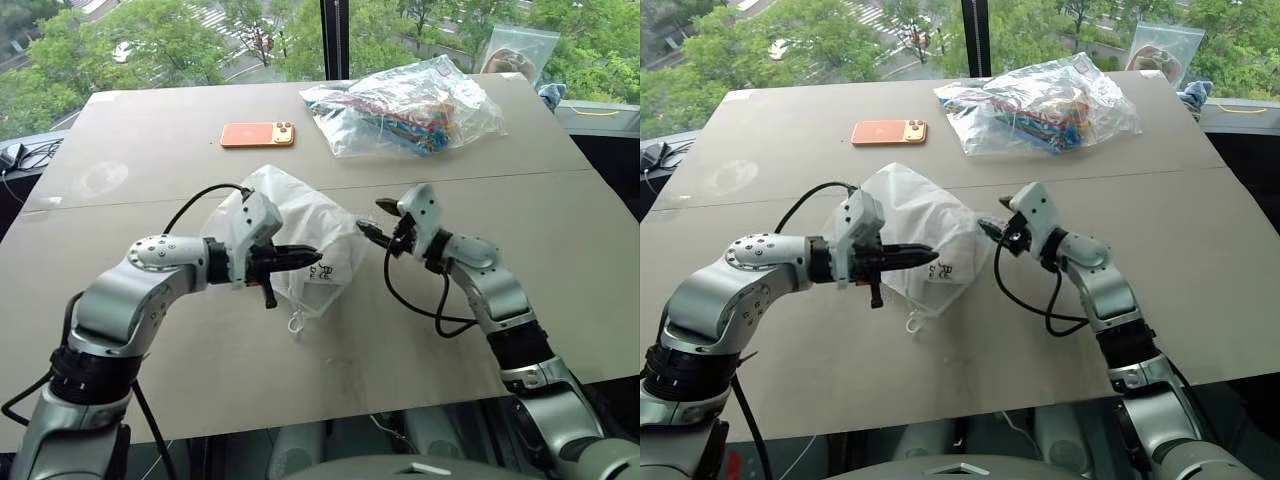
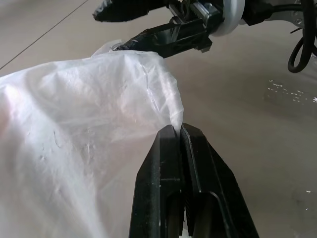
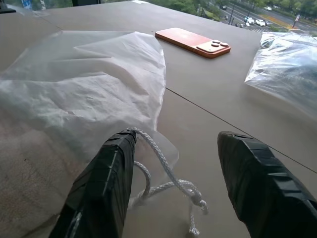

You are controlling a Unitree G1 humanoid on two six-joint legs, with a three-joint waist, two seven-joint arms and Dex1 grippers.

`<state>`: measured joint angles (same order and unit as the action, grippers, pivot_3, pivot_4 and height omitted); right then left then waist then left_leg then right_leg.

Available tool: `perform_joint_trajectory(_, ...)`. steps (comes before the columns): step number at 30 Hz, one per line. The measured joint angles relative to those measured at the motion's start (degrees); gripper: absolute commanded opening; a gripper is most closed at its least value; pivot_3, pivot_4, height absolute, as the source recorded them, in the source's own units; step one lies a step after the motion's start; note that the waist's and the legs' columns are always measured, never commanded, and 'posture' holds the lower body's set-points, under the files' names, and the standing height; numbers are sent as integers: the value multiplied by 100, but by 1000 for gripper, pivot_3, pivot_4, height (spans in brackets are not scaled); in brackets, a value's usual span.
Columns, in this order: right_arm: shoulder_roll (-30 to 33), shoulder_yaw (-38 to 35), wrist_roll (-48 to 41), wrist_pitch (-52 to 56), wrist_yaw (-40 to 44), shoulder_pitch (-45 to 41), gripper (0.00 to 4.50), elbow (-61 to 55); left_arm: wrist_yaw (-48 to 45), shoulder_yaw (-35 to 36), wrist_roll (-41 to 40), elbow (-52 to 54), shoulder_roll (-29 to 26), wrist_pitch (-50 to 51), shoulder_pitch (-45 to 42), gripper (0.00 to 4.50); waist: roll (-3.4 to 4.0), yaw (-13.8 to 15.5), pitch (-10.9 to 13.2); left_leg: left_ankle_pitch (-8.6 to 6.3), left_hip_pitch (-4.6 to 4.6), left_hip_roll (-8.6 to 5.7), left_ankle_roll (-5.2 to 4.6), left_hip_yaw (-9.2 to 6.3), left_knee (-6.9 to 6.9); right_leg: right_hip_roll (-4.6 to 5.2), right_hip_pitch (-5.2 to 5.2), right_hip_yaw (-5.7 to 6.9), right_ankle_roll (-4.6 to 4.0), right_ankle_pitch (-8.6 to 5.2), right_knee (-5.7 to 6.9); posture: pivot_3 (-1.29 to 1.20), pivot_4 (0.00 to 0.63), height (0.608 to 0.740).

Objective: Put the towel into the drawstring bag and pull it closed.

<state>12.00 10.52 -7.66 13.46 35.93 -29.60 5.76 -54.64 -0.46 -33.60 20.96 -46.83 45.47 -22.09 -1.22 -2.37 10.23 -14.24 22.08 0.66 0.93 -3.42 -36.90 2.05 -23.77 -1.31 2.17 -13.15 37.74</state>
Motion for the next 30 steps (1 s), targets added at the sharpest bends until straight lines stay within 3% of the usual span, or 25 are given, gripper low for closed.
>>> perform_joint_trajectory(3,14,7,63,-19,-5,0,88,37,7,19,-35,13,-1,20,-2,0,0,-6,0,0,-1,0,0,2,0,0,0,-3,0,0,0,0,150,740)
perform_joint_trajectory(10,344,23,305,-92,-40,171,34,-4,-14,225,-36,-22,-14,6,168,0,0,-2,0,0,-1,0,0,2,0,0,0,-2,0,0,0,0,150,740)
perform_joint_trajectory(17,547,-202,634,-282,-646,163,34,-460,21,224,-23,-43,6,-116,205,0,0,4,0,0,0,-1,0,3,-1,1,0,-3,0,0,0,0,150,740)
perform_joint_trajectory(21,743,-251,713,-124,-691,208,34,-991,137,314,-58,-315,476,-348,46,0,0,27,0,0,2,-1,0,0,-4,1,0,1,0,0,1,0,150,740)
perform_joint_trajectory(23,827,-209,716,11,-602,244,34,-1304,51,449,-442,-573,594,-185,-207,0,-4,26,1,0,10,2,0,-9,-14,-2,0,11,0,0,2,0,150,740)
perform_joint_trajectory(24,851,-201,721,77,-593,273,0,-1432,-16,664,-836,-701,607,83,-402,431,-4,8,1,0,9,1,0,-7,-16,-2,0,8,0,0,4,0,150,740)
perform_joint_trajectory(26,844,-201,721,180,-607,287,0,-1490,-20,931,-1233,-811,630,338,-609,827,-4,-9,1,0,7,1,0,-4,-17,-2,0,5,0,0,5,0,150,740)
perform_joint_trajectory(30,774,-200,711,394,-662,294,0,-1637,82,1593,-1824,-1063,554,740,-505,2616,-3,-32,1,0,-4,2,0,2,-13,-3,0,-5,0,0,11,0,150,740)
